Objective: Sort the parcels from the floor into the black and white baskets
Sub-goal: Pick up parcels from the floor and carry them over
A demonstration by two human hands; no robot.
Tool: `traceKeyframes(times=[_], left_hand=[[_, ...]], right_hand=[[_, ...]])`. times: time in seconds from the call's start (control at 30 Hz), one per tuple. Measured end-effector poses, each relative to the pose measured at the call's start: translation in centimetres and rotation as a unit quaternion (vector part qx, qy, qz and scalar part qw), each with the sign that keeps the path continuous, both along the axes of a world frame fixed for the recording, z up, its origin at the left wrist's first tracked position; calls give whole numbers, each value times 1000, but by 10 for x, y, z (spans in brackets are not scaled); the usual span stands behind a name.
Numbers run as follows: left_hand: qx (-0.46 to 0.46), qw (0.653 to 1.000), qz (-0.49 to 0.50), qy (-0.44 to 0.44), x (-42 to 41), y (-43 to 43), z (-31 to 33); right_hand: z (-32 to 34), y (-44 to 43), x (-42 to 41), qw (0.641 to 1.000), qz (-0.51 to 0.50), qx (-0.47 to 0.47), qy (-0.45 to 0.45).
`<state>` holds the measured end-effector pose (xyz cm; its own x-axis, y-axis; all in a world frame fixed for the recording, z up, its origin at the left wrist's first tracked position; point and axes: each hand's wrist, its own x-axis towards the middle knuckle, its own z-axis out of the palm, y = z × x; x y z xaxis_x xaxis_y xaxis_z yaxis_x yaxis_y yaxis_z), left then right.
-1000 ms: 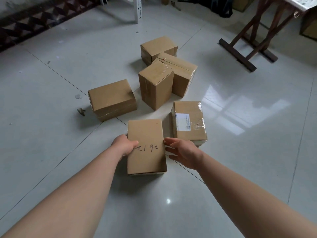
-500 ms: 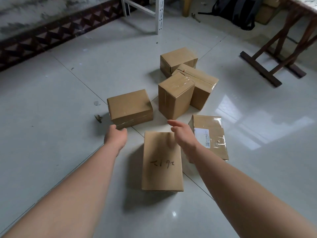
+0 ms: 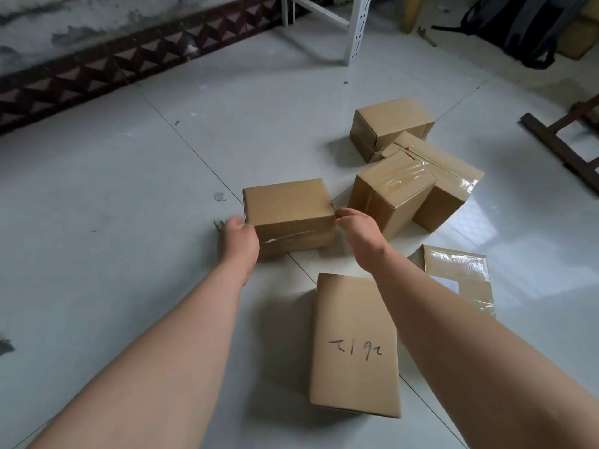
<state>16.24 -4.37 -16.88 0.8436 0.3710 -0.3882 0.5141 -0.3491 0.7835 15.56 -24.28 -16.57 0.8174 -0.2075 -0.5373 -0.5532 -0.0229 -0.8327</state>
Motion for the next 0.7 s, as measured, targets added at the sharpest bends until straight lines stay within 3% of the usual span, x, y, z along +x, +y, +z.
traceKeyframes(times=[0.13, 0.23, 0.3, 0.37, 0.43, 0.53, 0.7], left_hand=[[-22, 992, 113, -52, -1, 23, 8], [15, 991, 136, -6, -2, 35, 10], [-12, 987, 157, 31, -3, 43, 7], [-103, 977, 177, 54, -7, 52, 0], [-168, 968, 171, 66, -13, 59, -5], [-238, 953, 172, 74, -27, 69, -12], [-217, 962, 104, 129, -47, 68, -25]], right_hand=[[13, 4, 2, 995, -67, 62, -45], [24, 14, 5, 991, -66, 100, -55], [23, 23, 6, 997, -3, 68, -40], [16, 32, 5, 996, 84, 17, -7], [8, 40, 2, 992, 129, 4, 18], [1, 46, -4, 994, 104, -14, 33], [-2, 47, -17, 992, 117, -21, 44]])
